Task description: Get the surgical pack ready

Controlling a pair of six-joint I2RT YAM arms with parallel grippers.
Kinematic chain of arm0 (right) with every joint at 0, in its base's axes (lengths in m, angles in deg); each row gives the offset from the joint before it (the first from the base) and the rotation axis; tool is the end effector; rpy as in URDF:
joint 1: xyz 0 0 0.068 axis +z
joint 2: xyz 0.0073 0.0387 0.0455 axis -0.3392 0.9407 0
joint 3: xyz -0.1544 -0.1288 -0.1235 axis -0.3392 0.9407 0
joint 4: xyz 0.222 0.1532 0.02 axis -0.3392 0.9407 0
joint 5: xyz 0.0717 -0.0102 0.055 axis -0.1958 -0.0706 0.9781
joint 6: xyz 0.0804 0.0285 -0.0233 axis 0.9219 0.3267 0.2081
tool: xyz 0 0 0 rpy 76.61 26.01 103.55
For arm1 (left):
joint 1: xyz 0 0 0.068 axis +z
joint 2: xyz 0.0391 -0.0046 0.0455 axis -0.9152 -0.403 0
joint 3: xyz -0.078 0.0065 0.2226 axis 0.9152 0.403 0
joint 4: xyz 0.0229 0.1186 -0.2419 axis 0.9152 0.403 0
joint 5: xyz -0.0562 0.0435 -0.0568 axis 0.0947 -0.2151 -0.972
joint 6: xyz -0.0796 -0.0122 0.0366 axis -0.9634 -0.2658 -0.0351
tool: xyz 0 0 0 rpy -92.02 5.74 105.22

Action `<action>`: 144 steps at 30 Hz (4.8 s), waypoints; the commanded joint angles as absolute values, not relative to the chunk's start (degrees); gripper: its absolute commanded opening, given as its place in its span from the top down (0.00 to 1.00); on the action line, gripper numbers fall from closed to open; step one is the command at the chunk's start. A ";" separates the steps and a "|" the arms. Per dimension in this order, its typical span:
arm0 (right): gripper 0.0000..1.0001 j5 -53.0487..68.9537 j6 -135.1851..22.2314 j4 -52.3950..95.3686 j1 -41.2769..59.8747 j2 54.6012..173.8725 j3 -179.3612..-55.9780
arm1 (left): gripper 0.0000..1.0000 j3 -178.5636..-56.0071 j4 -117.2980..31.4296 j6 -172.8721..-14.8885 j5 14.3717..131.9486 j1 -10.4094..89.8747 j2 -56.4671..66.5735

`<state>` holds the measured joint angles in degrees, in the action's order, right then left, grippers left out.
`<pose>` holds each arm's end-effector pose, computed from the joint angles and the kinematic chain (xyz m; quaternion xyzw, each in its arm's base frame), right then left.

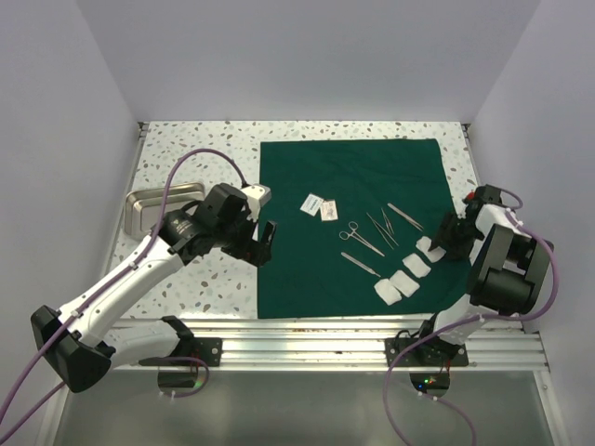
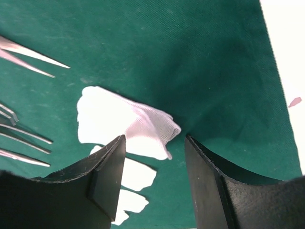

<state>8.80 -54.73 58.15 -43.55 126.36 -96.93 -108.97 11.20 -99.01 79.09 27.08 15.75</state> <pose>0.2860 -0.1130 0.0811 0.2662 0.9529 0.0563 0.1339 0.2082 -0.1736 0.2520 0.1908 0.9284 -0.1661 0.2721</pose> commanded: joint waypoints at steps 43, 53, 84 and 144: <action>0.57 8.58 -54.41 57.36 -43.73 128.43 -103.12 | 0.01 -110.16 10.50 -97.42 78.61 28.35 14.63; 0.54 9.63 -54.77 55.87 -43.73 131.06 -103.21 | 0.00 -110.07 10.50 -97.77 77.56 29.23 14.45; 1.00 12.52 -55.56 65.36 -41.45 125.36 -108.92 | 0.00 -109.45 9.53 -97.77 75.53 30.72 16.03; 0.80 17.36 -51.43 61.32 -41.36 123.07 -95.21 | 0.01 -109.63 11.11 -97.77 75.80 30.64 17.18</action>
